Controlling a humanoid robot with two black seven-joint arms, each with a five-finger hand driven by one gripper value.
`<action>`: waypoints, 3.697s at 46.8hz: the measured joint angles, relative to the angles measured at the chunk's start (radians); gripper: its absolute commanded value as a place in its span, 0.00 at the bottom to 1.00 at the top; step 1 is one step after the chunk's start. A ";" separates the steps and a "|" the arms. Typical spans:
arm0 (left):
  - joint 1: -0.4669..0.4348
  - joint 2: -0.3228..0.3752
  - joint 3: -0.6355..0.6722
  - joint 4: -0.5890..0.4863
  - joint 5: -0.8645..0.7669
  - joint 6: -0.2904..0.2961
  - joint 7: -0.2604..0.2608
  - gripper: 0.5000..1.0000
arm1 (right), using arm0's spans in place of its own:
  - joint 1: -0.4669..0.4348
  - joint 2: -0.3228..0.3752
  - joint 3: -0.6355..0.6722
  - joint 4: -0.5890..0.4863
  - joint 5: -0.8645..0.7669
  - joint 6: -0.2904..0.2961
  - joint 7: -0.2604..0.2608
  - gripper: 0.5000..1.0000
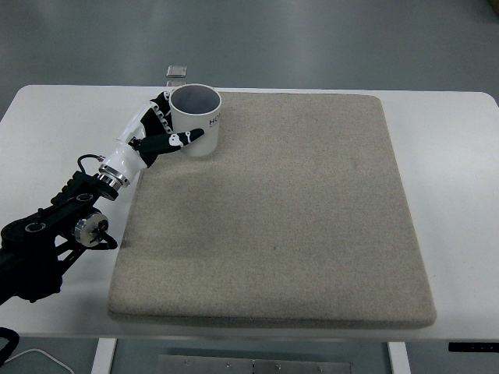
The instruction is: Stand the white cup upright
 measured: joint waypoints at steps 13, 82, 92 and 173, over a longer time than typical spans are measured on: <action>-0.001 -0.067 0.015 0.069 0.062 0.000 0.000 0.03 | 0.000 0.000 0.000 0.000 0.000 0.000 0.000 0.86; 0.015 0.020 0.037 -0.012 0.076 0.000 0.000 0.98 | 0.000 0.000 0.000 0.000 0.000 0.000 0.000 0.86; 0.025 0.038 0.033 -0.035 0.076 0.000 0.000 0.98 | 0.000 0.000 0.000 0.000 0.000 0.000 0.000 0.86; -0.208 -0.057 -0.069 0.297 -0.409 0.053 0.073 0.99 | 0.000 0.000 0.000 0.000 0.000 0.001 0.000 0.86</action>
